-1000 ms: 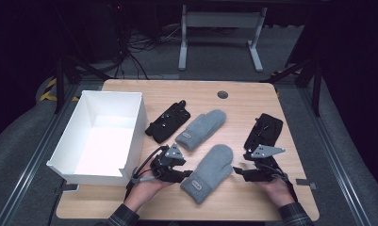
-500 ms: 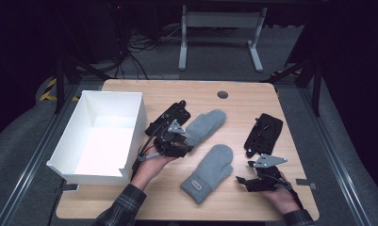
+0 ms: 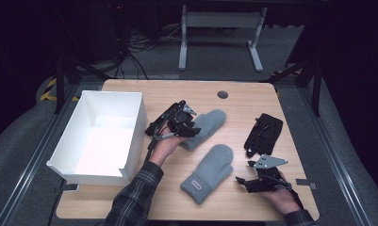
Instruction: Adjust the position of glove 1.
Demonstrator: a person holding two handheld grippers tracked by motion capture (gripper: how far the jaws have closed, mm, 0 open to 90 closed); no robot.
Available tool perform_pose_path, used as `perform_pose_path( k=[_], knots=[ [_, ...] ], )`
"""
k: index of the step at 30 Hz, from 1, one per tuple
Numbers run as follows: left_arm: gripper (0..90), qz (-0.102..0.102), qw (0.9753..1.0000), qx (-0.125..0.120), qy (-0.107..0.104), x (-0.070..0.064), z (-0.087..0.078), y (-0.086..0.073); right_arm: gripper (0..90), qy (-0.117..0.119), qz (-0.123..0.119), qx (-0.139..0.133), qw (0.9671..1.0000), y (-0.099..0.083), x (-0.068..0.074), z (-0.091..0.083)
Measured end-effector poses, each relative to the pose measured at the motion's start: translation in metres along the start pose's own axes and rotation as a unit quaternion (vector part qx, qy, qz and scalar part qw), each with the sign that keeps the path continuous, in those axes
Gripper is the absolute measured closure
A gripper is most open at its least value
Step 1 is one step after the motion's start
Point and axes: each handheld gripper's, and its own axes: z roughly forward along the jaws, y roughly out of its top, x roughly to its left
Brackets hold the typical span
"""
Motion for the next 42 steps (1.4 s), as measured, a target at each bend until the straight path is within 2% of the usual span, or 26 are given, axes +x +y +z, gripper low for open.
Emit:
perform_pose_path(
  k=[2,3,8,9,10,13,15,18,22,25,29,34,40,42],
  knots=[
    [61.3,0.002,1.0000,0.003,0.004,0.000,0.004,0.002,19.2,0.000,0.000,0.000,1.0000,0.000,0.000,0.000],
    [61.6,0.003,0.9999,0.006,0.010,0.003,0.012,0.006,19.2,0.000,0.000,0.000,1.0000,0.000,0.000,0.000],
    [65.3,-0.006,0.9997,0.020,0.009,0.009,0.028,0.007,19.1,0.000,0.000,0.000,1.0000,0.000,0.000,0.000],
    [67.0,-0.007,0.9996,0.027,0.001,0.011,0.035,0.006,19.1,0.000,0.000,0.000,1.0000,0.000,0.000,0.000],
    [69.9,-0.003,0.9995,0.032,0.006,0.011,0.038,0.005,19.1,0.000,0.000,0.000,1.0000,0.000,0.000,0.000],
    [81.4,-0.007,0.9995,0.031,0.003,0.011,0.039,0.003,19.1,0.000,0.000,0.000,1.0000,0.000,0.000,0.000],
    [85.2,-0.005,0.9995,0.031,0.002,0.012,0.039,0.004,19.1,0.000,0.000,0.000,1.0000,0.000,0.000,0.000],
    [86.6,-0.006,0.9998,0.021,-0.003,0.012,0.034,0.004,19.1,0.000,0.000,0.000,1.0000,0.000,0.000,0.000],
    [87.0,-0.009,0.9998,0.005,-0.019,0.009,0.016,0.002,19.1,0.000,0.000,0.000,1.0000,0.000,0.000,0.000],
    [87.0,-0.001,0.9999,0.001,-0.013,0.003,0.001,-0.004,19.2,0.000,0.000,0.000,1.0000,0.000,0.000,0.000],
    [87.1,-0.015,0.9997,-0.008,-0.014,-0.004,-0.021,-0.016,19.1,0.000,0.000,0.000,1.0000,0.000,0.000,0.000],
    [86.9,-0.029,0.9995,-0.011,0.005,-0.016,-0.045,-0.038,19.1,-0.001,0.001,0.000,1.0000,0.000,0.000,0.000],
    [86.8,-0.032,0.9995,-0.003,0.002,-0.029,-0.058,-0.063,19.1,-0.002,0.001,0.000,1.0000,0.000,0.000,0.000],
    [86.6,-0.032,0.9995,0.000,0.002,-0.030,-0.058,-0.066,19.0,-0.002,0.001,0.000,1.0000,0.000,0.000,0.000]
  ],
)
